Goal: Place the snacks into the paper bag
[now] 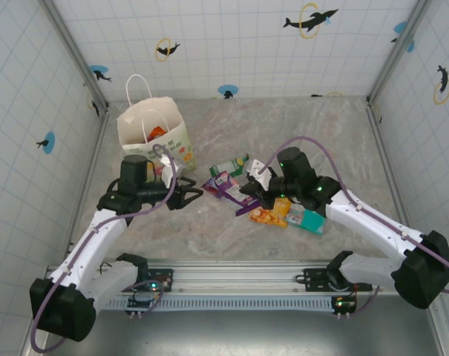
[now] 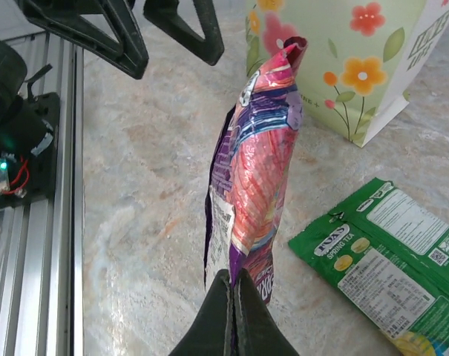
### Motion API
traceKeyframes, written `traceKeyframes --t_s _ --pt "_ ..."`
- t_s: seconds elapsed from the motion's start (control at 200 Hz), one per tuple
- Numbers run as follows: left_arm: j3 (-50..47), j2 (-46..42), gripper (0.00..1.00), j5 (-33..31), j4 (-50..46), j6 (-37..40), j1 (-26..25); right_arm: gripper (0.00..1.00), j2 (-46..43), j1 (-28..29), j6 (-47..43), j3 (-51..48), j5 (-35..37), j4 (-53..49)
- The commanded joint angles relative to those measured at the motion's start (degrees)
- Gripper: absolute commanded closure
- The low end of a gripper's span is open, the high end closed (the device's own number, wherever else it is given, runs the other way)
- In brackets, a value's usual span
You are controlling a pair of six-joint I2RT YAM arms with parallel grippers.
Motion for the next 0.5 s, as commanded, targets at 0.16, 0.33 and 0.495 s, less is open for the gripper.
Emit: traceKeyframes --t_s 0.16,0.33,0.495 --pt "5.6 3.3 0.43 -1.3 -8.6 14.0 -3.2 1.00 1.3 2.0 -11.8 6.6 -1.1 -9.0" --pt "7.4 4.8 0.42 -4.9 -11.4 17.9 -5.3 1.00 3.1 3.9 -14.8 8.8 -0.1 -11.5" --pt "8.2 5.9 0.41 -6.0 -13.7 21.0 -6.5 1.00 3.4 4.2 -15.8 8.9 -1.1 -10.8"
